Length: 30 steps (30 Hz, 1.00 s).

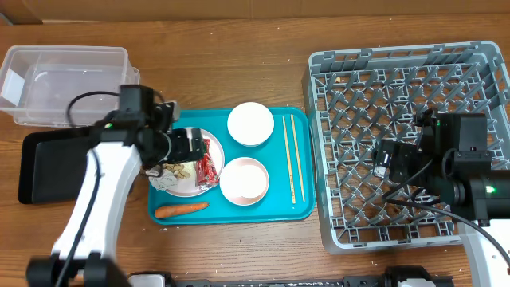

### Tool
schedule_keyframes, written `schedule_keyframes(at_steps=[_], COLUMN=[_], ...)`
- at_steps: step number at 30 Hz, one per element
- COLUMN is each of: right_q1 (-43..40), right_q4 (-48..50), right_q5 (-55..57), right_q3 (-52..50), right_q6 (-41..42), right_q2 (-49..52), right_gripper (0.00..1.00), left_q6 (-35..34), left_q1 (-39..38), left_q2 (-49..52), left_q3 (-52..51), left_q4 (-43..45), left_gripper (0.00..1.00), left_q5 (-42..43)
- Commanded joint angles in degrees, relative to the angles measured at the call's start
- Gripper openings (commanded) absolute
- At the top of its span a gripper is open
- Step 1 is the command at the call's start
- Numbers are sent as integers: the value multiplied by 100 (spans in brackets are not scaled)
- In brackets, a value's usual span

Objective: Sort waste into correct bins and load items into the dishwasher
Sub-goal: 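Grasp the red snack wrapper on the plate with the left gripper, then carry the red wrapper to the clear bin and release it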

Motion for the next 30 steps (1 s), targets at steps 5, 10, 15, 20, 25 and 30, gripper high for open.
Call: schedule_keyframes(at_steps=[5,10,15,20,25,30], right_q1=[-15,-15,-15,-15,-15,-15], right_q4=[2,-50,-96,-118,-116,-118], right_q5=[52,52,52,52,55,55], right_q3=[149,149,149,149,149,149], right_q6=[-17,-17,-17,-17,-17,-17], right_q2=[-26,-26,-26,-26,-26,-26], right_gripper=[100,100,100,100,100,100], left_q6=[26,26,26,24,26,26], left_q1=[-306,-389,-485,-564,-586,-546], left_q2=[1106,1484,1681,1899,1956,1897], left_q3=[81,81,81,81,87,343], left_q4=[555,1025,1405,1537,1550,1419], left_gripper=[100,95,69,47,6,4], left_q5=[-39,-57,-59,-153,-203,-205])
